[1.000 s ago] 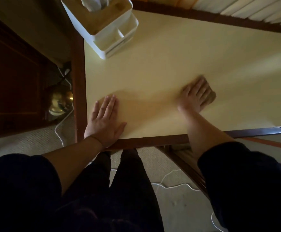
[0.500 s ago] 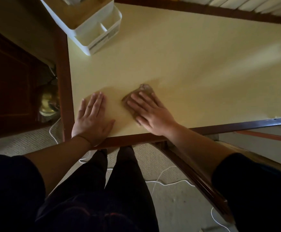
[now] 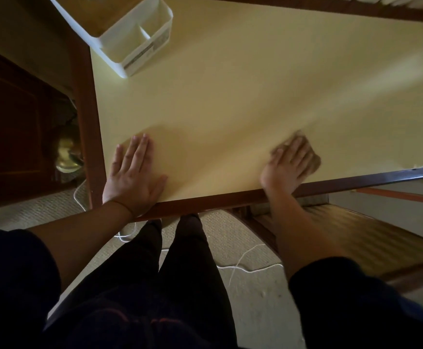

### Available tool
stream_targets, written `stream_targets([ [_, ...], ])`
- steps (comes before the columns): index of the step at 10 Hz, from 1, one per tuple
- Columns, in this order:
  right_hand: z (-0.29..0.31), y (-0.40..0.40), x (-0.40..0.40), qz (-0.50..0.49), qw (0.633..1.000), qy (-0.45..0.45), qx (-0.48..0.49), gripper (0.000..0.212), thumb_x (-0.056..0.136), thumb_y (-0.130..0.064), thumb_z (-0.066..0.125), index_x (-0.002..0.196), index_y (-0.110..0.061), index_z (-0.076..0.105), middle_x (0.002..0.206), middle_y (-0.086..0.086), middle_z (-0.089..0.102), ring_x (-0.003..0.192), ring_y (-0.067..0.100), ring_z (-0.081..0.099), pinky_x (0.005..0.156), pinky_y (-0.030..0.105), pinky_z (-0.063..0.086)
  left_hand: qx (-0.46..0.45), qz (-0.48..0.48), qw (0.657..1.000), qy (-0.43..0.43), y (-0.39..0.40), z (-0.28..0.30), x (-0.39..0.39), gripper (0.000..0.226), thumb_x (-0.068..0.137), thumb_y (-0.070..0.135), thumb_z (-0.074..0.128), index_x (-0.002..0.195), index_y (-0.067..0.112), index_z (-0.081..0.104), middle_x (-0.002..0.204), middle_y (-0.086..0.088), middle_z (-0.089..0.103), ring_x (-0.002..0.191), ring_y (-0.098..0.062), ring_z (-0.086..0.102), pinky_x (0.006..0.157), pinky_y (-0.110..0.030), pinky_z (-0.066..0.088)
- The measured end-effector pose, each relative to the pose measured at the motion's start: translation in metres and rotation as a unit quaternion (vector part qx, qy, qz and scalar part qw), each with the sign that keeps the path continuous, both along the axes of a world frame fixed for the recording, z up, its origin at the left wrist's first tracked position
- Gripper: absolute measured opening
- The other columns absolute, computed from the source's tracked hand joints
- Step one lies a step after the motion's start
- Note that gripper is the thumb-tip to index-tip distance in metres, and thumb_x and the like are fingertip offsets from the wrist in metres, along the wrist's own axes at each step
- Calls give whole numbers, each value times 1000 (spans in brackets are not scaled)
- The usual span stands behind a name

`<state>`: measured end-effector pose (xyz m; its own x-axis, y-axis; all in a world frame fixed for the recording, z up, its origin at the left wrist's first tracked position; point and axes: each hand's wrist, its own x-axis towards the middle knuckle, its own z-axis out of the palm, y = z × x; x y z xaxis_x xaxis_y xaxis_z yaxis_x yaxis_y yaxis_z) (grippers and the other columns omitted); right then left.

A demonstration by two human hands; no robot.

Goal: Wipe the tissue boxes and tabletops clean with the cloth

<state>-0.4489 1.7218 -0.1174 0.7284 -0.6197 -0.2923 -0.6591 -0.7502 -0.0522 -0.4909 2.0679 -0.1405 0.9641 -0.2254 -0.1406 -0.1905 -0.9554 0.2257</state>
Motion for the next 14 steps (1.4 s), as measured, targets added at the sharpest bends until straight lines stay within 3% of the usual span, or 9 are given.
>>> stream_targets([
  [1,3,76,-31,198,980,-15,18,68,110,-49,16,169,-22,-5,177,8,-7,163,30,-6,131,52,0,-4,-2,1000,3,0,0,0,85,100,56,34,165,6,12,174,-10,10,161,-27,7,130,-51,3],
  [2,5,123,-70,468,878,-29,95,64,110,-46,35,169,-23,21,176,4,10,164,28,4,130,56,9,-15,1,1000,-1,-1,1,-1,81,102,54,33,165,7,14,174,-10,11,161,-27,7,130,-50,3],
  [3,1,98,-69,610,785,-32,101,59,110,-47,40,165,-28,31,175,0,20,163,23,10,129,57,11,-17,-3,1000,-6,0,1,-1,80,102,53,33,165,6,14,173,-11,12,161,-29,8,130,-51,3],
  [4,-6,49,-48,563,824,-34,60,61,110,-46,40,167,-30,24,175,-1,17,163,24,10,129,55,14,-11,-7,1000,2,0,0,0,82,102,53,34,165,6,11,173,-10,11,161,-29,6,130,-50,1],
  [6,-2,-44,-21,258,966,21,11,64,111,-52,13,169,-32,-2,178,-2,-7,163,22,-8,132,51,2,-2,-9,1000,9,1,1,0,81,102,53,31,165,5,11,174,-11,10,161,-29,5,130,-51,3],
  [8,-11,14,-31,-6,1000,-22,-1,66,112,-48,20,170,-25,-1,178,6,-1,164,29,2,131,53,0,-10,-13,1000,3,3,0,-1,80,103,52,32,164,4,14,173,-12,11,160,-30,8,130,-51,4],
  [10,-7,134,-66,222,974,-33,40,68,109,-49,20,170,-26,3,178,3,-2,164,27,-3,131,52,-1,-40,-10,999,-2,4,-1,-1,74,103,44,34,164,5,18,173,-12,16,160,-30,11,130,-51,4],
  [11,-6,162,-86,369,924,-44,88,64,109,-47,32,169,-28,18,177,0,10,164,24,1,131,54,3,-59,-11,998,2,6,1,0,71,105,42,32,164,5,19,172,-12,17,160,-29,10,130,-50,3],
  [14,7,129,-85,480,851,-2,211,69,111,-51,40,169,-35,8,177,-8,-7,162,16,-15,132,53,1,-151,-23,983,101,18,25,1,76,102,52,28,165,12,19,173,-7,12,161,-22,3,130,-49,-1],
])
